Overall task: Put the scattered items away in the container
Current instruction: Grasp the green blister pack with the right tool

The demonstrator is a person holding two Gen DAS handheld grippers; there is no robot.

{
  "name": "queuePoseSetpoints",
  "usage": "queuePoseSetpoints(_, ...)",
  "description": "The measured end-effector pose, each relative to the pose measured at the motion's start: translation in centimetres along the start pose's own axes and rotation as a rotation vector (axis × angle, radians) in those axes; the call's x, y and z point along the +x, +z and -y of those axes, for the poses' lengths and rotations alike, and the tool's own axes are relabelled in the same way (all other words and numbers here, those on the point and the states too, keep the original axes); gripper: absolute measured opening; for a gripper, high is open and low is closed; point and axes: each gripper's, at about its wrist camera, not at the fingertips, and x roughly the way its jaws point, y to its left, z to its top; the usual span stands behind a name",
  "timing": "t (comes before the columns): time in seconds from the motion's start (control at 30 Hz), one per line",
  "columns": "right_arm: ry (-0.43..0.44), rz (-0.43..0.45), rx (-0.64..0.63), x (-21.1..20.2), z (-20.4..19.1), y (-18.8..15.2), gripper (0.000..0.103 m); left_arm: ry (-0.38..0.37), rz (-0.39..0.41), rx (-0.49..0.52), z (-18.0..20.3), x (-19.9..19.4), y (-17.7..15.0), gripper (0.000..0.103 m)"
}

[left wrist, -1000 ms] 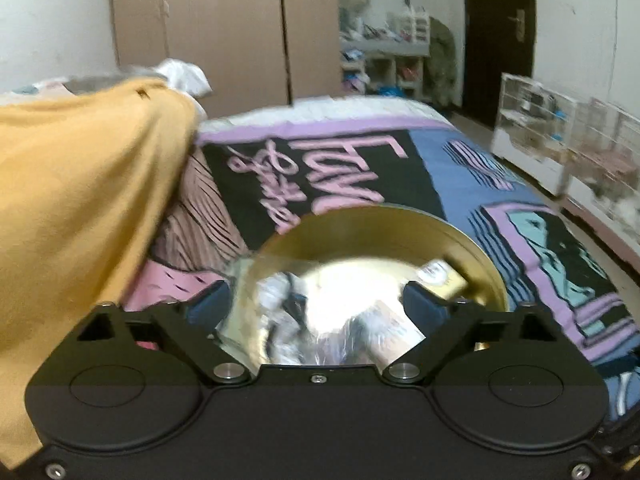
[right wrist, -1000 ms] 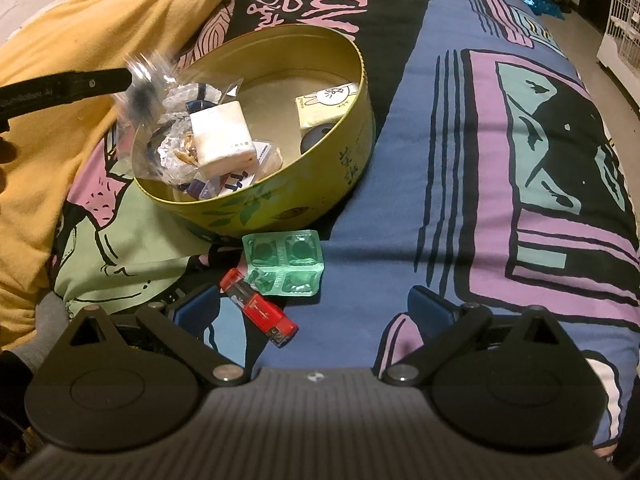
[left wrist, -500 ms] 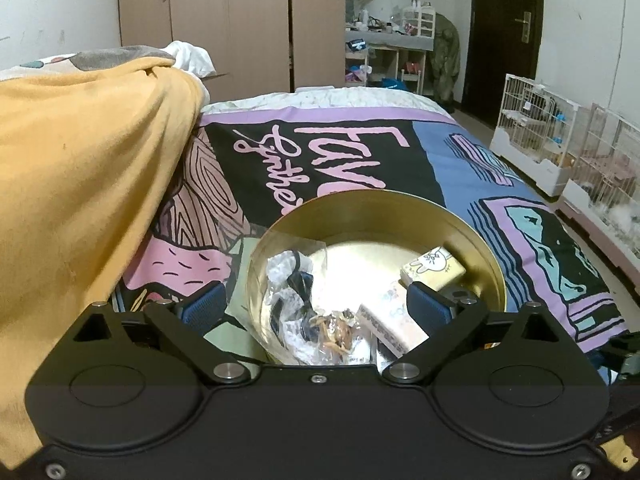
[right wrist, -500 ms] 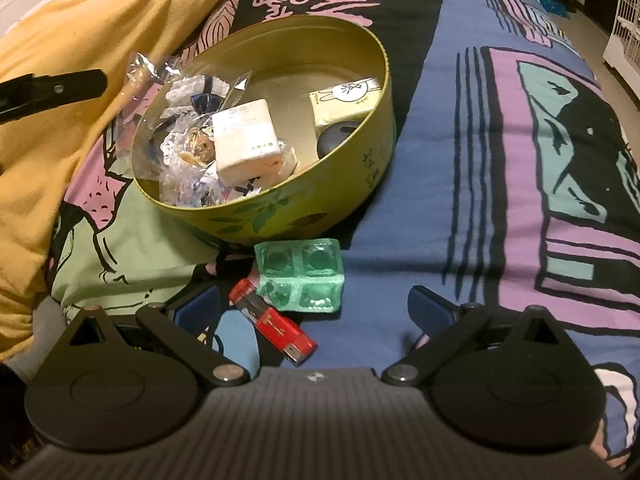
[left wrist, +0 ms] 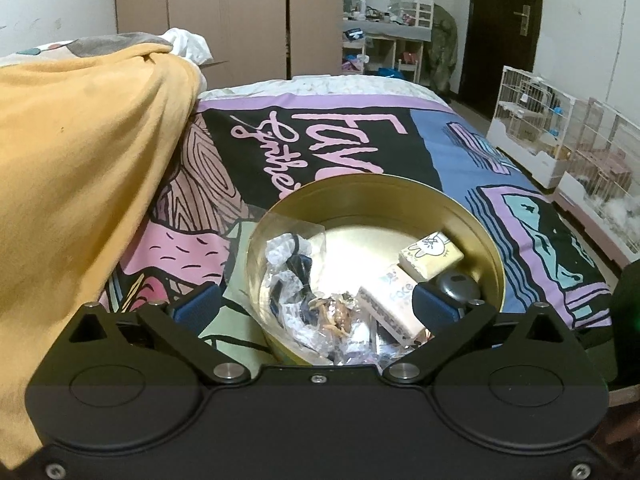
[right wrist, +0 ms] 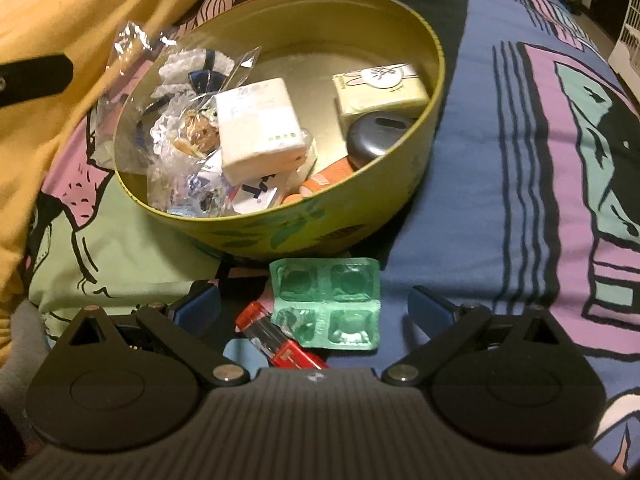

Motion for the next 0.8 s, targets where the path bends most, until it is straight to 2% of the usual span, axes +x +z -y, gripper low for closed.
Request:
queuePoseSetpoints(0.07,-0.02,-0.004,-0.007,0.5,-0.5,0.0,0.102,0.002,0.0,-0.008,-0.2,0.0,0.0,0.102)
queuePoseSetpoints(0.13,-0.039,-0.009,-0.023,1.0,-1.0,0.1,0.096,0.0,0.002,-0.01,-0.3,-0.1,-0.1,0.102)
queuePoseSetpoints(0.2,-0.053,-0.037,-0.023,1.7,-1.2,0.0,0.085,0.0,-0.001,-0.008,-0.3,-0.1,-0.1,0.102)
queuePoseSetpoints(0.23,-0.048,-0.055,-0.019,2.0,-1.2,0.0,0.083,-0.002,-0.002,-0.005,-0.3,-0.1,-0.1,0.102)
queuePoseSetpoints(0.37,-0.059,-0.054,-0.019,2.4,-1.4,-0.4,0.081,-0.014,-0.013,0.004,-0.1,-0.1,-0.3,0.102)
queuePoseSetpoints(0.43,-0.053,-0.054,-0.013,2.5,-1.3,-0.4,0.074,-0.019,-0.019,0.01,0.0,0.0,-0.4,0.102)
queuePoseSetpoints(0.5,-0.057,-0.05,-0.008,2.4,-1.1,-0.4,0.062,-0.024,-0.024,0.015,0.1,0.0,-0.5,0.102)
queuePoseSetpoints(0.57,-0.043,-0.051,-0.009,2.2,-0.9,-0.1,0.061,-0.031,-0.031,0.019,0.2,0.1,-0.6,0.102)
queuePoseSetpoints(0.67,-0.02,-0.046,-0.021,1.9,-0.9,-0.2,0.052,-0.047,-0.048,0.019,0.2,0.1,-0.8,0.102)
queuePoseSetpoints(0.7,-0.01,-0.041,-0.023,1.6,-0.9,-0.3,0.041,-0.054,-0.057,0.019,0.2,0.2,-0.8,0.102)
queuePoseSetpoints(0.73,0.009,-0.037,-0.023,1.3,-1.0,-0.3,0.035,-0.058,-0.067,0.02,0.3,0.3,-1.0,0.102)
queuePoseSetpoints(0.8,0.032,-0.045,-0.027,0.8,-1.2,-0.2,0.033,-0.059,-0.082,0.023,0.3,0.4,-1.2,0.102)
